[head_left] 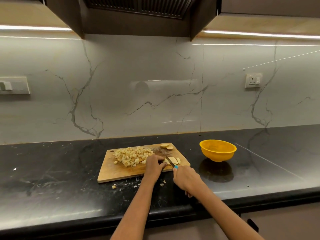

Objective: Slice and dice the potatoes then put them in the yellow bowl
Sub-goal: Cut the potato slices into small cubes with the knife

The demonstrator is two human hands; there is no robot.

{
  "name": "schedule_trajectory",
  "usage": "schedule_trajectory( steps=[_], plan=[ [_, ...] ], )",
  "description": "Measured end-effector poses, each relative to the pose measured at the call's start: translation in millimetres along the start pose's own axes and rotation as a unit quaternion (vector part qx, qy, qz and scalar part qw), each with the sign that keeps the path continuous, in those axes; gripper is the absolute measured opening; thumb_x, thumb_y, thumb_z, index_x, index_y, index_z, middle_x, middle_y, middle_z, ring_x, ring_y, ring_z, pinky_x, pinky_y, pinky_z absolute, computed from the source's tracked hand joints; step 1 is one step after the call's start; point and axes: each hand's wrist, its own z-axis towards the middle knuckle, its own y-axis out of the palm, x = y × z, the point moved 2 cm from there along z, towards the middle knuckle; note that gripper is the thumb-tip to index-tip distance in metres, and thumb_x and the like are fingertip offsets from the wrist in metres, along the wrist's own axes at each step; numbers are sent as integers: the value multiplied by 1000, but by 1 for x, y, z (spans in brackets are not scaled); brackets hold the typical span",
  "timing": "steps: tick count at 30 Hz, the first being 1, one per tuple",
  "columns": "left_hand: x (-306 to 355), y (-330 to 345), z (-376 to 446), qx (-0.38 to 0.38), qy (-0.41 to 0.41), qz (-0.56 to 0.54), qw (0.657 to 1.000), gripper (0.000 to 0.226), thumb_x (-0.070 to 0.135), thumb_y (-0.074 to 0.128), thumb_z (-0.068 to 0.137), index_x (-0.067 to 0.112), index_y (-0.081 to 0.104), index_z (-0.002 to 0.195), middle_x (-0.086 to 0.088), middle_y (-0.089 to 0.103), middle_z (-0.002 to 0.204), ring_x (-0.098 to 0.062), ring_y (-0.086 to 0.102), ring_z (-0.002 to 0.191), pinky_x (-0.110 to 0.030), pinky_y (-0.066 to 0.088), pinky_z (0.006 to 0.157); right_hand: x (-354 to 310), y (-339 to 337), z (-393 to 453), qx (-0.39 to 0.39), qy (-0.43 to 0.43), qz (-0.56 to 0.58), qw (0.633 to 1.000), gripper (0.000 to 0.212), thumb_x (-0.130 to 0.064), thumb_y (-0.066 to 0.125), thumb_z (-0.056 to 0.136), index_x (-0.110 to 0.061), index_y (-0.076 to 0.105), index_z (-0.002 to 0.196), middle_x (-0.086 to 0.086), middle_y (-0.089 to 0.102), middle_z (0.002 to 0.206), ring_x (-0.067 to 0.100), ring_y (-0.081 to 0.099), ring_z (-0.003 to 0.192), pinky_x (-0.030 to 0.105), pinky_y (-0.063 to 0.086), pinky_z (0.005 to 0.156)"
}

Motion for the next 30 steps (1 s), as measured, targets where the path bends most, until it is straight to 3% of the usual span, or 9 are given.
schedule_trajectory(
  steps=[4,6,8,11,14,16,19,23,30],
  plan=[
    [0,-1,1,2,3,4,1000,30,17,69,83,7,68,111,-7,69,111,-15,61,106,-23,43,93,-3,1,3,-28,-5,-23,999,36,-24,32,103,0,56,114,13,65,102,27,65,98,33,53,84],
    [-1,-2,2,0,4,0,1000,28,17,69,83,7,69,109,-7,69,110,-15,62,105,-20,42,89,-7,1,6,-46,2,-26,999,31,-20,33,101,0,56,98,12,63,89,28,65,95,31,51,73],
    [0,-2,2,0,9,2,1000,26,17,69,83,7,70,107,-6,70,108,-14,62,102,-17,41,85,-12,0,12,-75,22,-6,997,27,-15,32,100,0,49,84,12,54,69,27,64,76,28,47,57],
    [3,-4,-1,5,15,-4,1000,24,15,69,82,6,71,104,-7,71,103,-13,64,96,-15,40,79,-20,-2,18,-88,22,-21,996,30,-11,32,98,8,55,103,14,60,74,23,59,55,27,46,46],
    [4,-3,-5,15,16,-11,1000,23,13,69,83,5,71,104,-7,71,101,-13,63,95,-14,39,77,-17,2,12,-62,-2,-65,996,34,-15,36,98,0,55,122,14,63,114,28,63,98,31,48,73],
    [5,-5,-5,18,16,-9,1000,22,14,69,83,6,71,104,-7,71,102,-12,63,95,-13,39,77,-12,6,3,-38,-20,-98,994,33,-18,38,99,-4,55,124,13,59,124,29,57,113,34,46,86],
    [4,-3,-4,22,10,-3,1000,24,15,68,84,7,69,107,-7,71,104,-13,63,97,-14,38,79,-2,6,-12,4,-39,-123,992,33,-22,39,100,-6,57,122,11,59,124,28,57,114,36,47,89],
    [3,-2,-4,17,-8,-5,1000,31,18,70,83,7,67,111,-7,69,110,-13,61,102,-17,40,84,10,5,-16,48,-15,-36,998,41,-35,34,102,-6,58,118,10,62,119,24,60,108,32,47,84],
    [1,-5,-5,34,-23,-15,999,26,13,71,80,6,70,106,-7,70,105,-14,61,99,-15,40,83,-1,-1,-3,-2,-37,8,999,41,-29,29,104,-1,55,118,16,64,113,27,64,102,32,53,85]
  ],
)
